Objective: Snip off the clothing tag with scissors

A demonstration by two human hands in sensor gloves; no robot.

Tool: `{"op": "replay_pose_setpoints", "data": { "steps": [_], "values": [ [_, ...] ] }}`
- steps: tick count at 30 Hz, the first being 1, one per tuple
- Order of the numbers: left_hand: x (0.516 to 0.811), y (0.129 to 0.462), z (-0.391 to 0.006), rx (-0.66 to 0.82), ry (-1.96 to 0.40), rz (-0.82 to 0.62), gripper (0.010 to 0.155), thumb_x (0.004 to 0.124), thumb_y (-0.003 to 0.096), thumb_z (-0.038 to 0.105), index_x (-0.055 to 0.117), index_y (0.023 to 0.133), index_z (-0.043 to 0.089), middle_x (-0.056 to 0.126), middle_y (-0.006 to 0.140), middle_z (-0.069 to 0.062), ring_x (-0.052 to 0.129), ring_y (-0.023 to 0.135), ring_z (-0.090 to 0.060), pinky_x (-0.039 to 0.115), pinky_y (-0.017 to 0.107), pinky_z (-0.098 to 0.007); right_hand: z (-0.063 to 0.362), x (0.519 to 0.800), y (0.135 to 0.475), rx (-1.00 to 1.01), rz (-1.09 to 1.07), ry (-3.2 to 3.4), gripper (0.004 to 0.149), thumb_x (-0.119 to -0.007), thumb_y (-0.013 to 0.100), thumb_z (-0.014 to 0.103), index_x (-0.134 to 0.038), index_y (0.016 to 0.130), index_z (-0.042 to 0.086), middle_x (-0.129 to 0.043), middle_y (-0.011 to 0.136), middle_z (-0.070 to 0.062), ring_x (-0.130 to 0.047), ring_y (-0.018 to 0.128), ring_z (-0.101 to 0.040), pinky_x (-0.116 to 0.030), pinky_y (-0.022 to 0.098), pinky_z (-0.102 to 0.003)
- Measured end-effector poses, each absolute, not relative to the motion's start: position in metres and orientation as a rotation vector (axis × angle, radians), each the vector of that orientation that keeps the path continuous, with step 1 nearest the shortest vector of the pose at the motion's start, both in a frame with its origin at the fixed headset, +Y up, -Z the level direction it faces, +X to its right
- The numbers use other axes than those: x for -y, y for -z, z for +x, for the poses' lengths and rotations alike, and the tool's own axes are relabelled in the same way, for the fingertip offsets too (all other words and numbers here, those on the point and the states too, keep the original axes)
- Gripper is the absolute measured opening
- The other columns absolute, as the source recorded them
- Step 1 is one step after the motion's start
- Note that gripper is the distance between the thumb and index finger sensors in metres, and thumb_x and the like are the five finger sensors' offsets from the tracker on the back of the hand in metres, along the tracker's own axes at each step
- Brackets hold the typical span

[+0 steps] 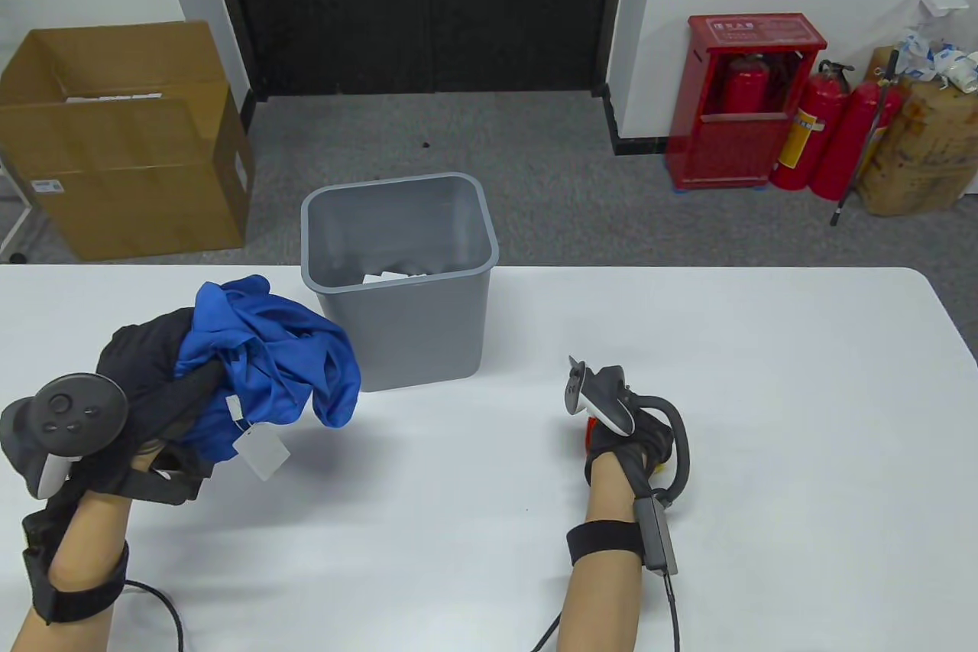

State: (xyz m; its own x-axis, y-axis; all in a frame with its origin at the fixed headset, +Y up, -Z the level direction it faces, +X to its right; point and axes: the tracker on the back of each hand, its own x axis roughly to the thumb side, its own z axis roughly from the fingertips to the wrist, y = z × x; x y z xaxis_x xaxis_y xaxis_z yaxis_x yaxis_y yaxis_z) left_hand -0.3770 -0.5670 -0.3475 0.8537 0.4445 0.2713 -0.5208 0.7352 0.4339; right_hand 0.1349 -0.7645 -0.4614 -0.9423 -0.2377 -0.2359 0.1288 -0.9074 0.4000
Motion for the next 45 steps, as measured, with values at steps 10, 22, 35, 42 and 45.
{"op": "replay_pose_setpoints", "data": {
  "steps": [10, 22, 35, 42, 45],
  "values": [
    [0.566, 0.349, -0.381, 0.145, -0.539, 0.524, 0.054, 0.088, 0.0572, 0.057, 0.067, 0.104, 0.038, 0.08, 0.108, 0.01, 0.085, 0.103, -0.025, 0.053, 0.081, -0.068, 0.137, 0.754, 0.445, 0.245, 0.323, 2.737, 0.071, -0.096, 0.03, 0.033, -0.064, 0.086, 0.001, -0.091, 0.077, -0.014, -0.107, 0.056, -0.032, -0.085, 0.034, -0.049],
    [0.566, 0.351, -0.381, 0.138, -0.542, 0.511, 0.055, 0.087, 0.0573, 0.057, 0.067, 0.104, 0.039, 0.079, 0.109, 0.01, 0.085, 0.104, -0.025, 0.052, 0.082, -0.069, 0.064, 0.66, 0.376, -0.199, -0.254, 2.995, 0.061, -0.091, 0.035, 0.028, -0.059, 0.084, 0.009, -0.087, 0.071, -0.005, -0.098, 0.049, -0.027, -0.072, 0.033, -0.051],
    [0.566, 0.35, -0.382, 0.14, -0.541, 0.518, 0.055, 0.087, 0.0573, 0.057, 0.067, 0.105, 0.039, 0.079, 0.109, 0.01, 0.085, 0.104, -0.025, 0.052, 0.082, -0.069, -0.058, 0.605, 0.313, -0.125, -0.774, 2.938, 0.063, -0.087, 0.037, 0.025, -0.054, 0.087, 0.006, -0.084, 0.075, -0.007, -0.097, 0.05, -0.028, -0.069, 0.035, -0.053],
    [0.566, 0.35, -0.382, 0.14, -0.538, 0.519, 0.055, 0.087, 0.0575, 0.057, 0.066, 0.105, 0.039, 0.079, 0.109, 0.01, 0.085, 0.104, -0.025, 0.051, 0.082, -0.069, -0.081, 0.592, 0.317, -0.072, -0.821, 2.953, 0.066, -0.08, 0.039, 0.042, -0.049, 0.086, 0.007, -0.08, 0.073, -0.006, -0.093, 0.049, -0.026, -0.066, 0.032, -0.052],
    [0.567, 0.35, -0.381, 0.138, -0.533, 0.517, 0.055, 0.088, 0.0573, 0.057, 0.067, 0.105, 0.038, 0.08, 0.109, 0.01, 0.085, 0.104, -0.025, 0.052, 0.081, -0.069, -0.086, 0.591, 0.323, -0.016, -0.812, 2.951, 0.075, -0.077, 0.038, 0.054, -0.047, 0.087, 0.006, -0.079, 0.074, -0.007, -0.092, 0.05, -0.027, -0.065, 0.033, -0.052]
  ]
}}
